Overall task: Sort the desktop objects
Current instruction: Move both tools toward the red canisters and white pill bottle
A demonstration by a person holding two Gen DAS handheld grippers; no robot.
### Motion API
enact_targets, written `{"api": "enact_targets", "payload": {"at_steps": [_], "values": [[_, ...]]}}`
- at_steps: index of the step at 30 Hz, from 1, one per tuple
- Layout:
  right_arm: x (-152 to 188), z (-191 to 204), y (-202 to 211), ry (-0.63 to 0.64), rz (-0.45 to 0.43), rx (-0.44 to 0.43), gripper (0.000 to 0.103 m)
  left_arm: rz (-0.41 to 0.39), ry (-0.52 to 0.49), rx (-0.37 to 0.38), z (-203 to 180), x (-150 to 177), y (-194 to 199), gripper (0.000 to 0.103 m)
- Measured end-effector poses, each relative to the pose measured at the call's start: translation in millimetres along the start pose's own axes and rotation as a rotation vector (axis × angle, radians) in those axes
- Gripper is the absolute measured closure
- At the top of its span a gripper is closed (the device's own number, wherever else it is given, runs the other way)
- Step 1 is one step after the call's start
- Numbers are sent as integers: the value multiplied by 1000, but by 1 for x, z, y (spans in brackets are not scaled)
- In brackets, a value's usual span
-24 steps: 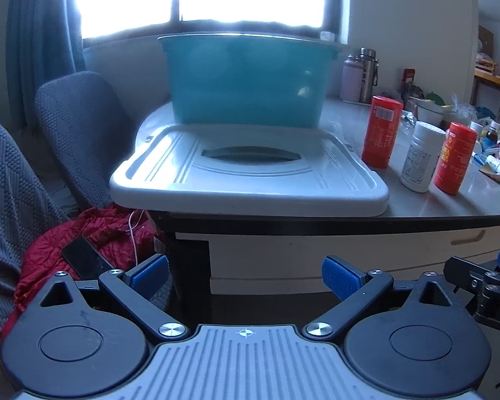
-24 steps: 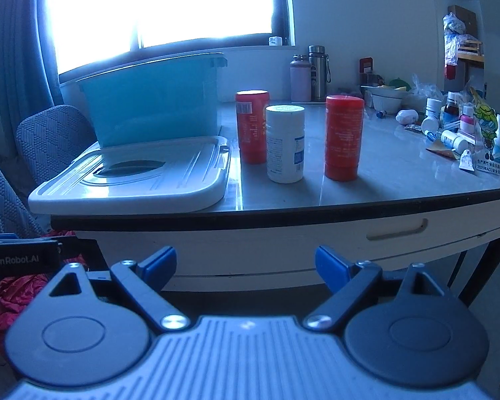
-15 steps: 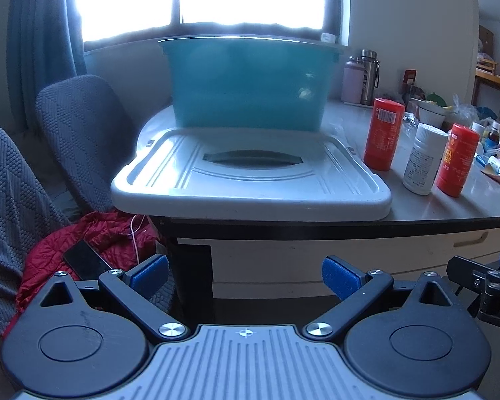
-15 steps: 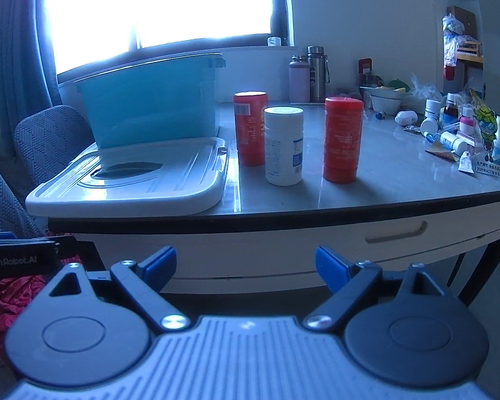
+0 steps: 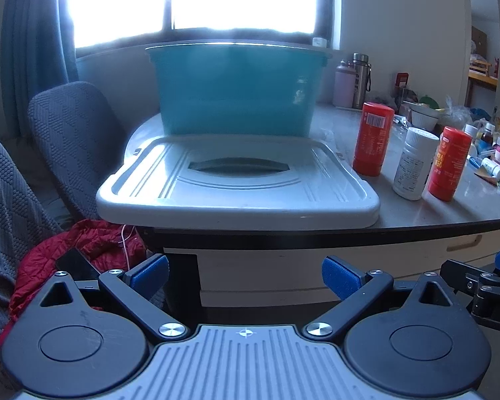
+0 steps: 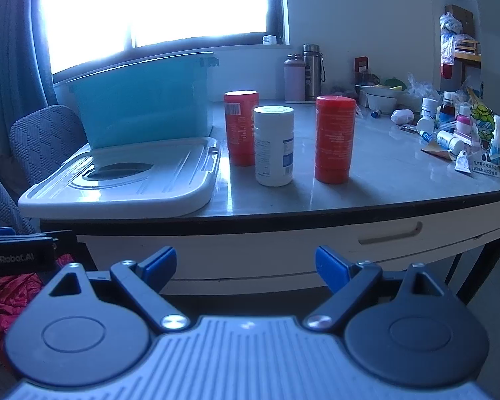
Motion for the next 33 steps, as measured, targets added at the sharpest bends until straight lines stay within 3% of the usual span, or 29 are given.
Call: {"api": "enact_targets", "payload": {"at_steps": [13,33], "values": [[-7,-30,1,-27,-13,22,12,-42,-37,109,-45,-8,4,6],[-32,-81,-12,-36,-33,64,12,-72,-58,156,-111,-41,-16,6]]}}
Point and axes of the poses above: each gripper's, at about its wrist camera, not at the fingertips, and y roughly against the way its jaws point, z to its left, x to its underside, the point moved 4 cm from there along -y, roughly the way its jaws point, and after that the axes turned 2 degrees about z, right-handed, at the moved point
